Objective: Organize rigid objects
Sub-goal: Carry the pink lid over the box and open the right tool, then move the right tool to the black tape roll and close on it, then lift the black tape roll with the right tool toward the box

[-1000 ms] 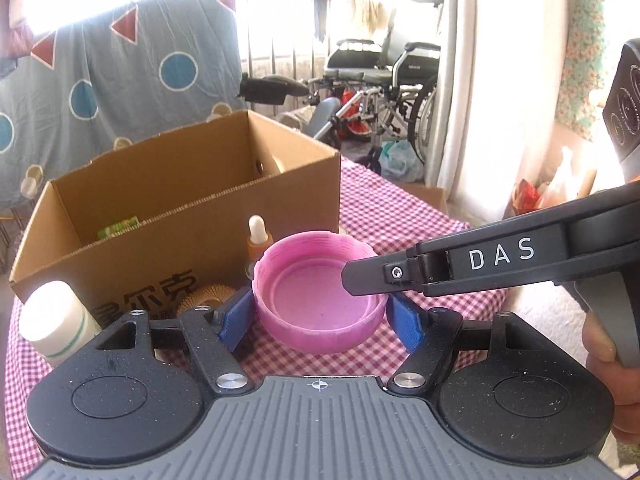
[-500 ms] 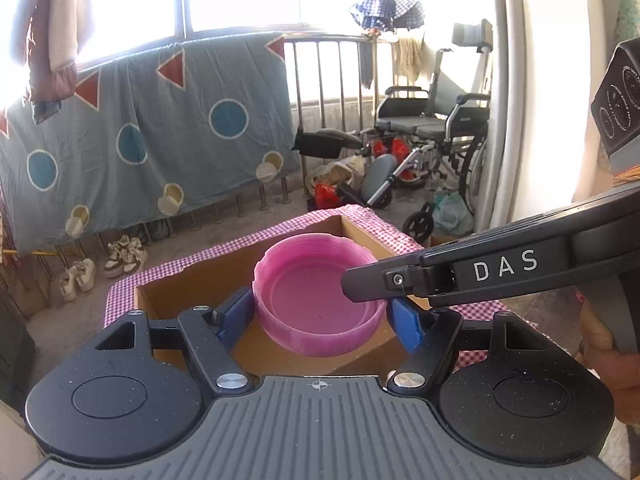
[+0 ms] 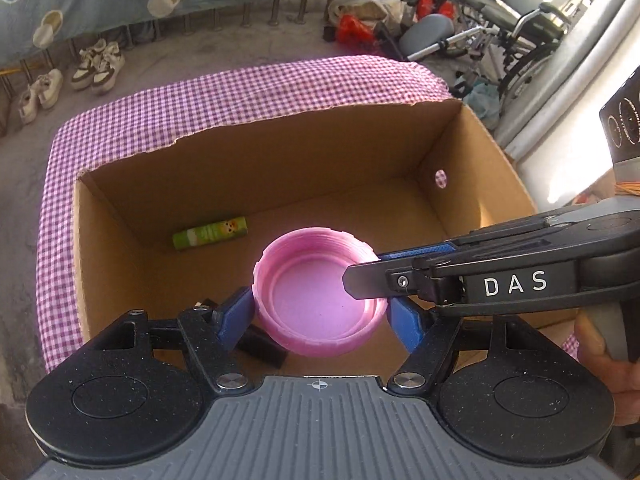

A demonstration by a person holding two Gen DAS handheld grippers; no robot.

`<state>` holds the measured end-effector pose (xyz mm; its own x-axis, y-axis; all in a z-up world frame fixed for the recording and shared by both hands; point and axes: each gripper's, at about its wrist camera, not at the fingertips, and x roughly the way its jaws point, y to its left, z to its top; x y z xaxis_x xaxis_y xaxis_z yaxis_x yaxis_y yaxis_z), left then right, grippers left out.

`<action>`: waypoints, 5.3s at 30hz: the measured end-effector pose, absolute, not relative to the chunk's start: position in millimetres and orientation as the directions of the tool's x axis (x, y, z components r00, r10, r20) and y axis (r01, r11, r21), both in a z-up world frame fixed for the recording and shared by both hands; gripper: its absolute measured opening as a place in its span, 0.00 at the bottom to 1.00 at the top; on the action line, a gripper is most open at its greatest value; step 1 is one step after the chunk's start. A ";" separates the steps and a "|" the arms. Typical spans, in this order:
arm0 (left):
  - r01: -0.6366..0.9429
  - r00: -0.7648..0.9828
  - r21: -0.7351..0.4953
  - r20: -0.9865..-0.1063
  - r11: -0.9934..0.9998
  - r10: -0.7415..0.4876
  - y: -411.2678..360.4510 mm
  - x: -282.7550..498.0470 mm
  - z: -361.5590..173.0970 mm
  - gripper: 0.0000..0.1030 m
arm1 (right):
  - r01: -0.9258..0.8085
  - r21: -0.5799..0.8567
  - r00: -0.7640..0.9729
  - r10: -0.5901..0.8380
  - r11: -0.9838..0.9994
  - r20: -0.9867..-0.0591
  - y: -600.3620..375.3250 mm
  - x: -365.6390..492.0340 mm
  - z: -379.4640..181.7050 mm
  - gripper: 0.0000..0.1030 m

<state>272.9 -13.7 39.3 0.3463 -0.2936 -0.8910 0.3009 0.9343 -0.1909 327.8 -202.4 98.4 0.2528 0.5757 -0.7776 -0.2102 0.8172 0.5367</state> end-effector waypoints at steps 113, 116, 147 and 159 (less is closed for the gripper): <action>0.396 0.607 -0.025 -0.743 0.918 -0.282 -30.1 30.8 -40.2 0.64 | -0.270 0.400 0.444 0.482 0.876 -0.755 -201.5 66.6 46.9 0.22; 0.404 0.604 -0.014 -0.747 0.915 -0.278 -32.9 33.5 -41.1 0.65 | -0.267 0.412 0.442 0.490 0.871 -0.751 -205.1 67.1 45.5 0.22; 0.439 0.705 0.034 -0.632 0.898 -0.321 -40.9 19.4 10.5 0.65 | -0.297 0.401 0.562 0.498 0.867 -0.660 -219.0 42.8 103.0 0.23; 0.469 0.801 0.125 -0.478 0.874 -0.361 -54.4 71.7 123.5 0.65 | -0.419 0.279 0.697 0.503 0.864 -0.511 -226.8 92.1 225.1 0.23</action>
<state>71.7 -54.4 123.5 0.8008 -0.3606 -0.4783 0.4686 0.8745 0.1253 92.1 -226.8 225.1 0.6971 0.5030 -0.5110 -0.4190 0.8641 0.2790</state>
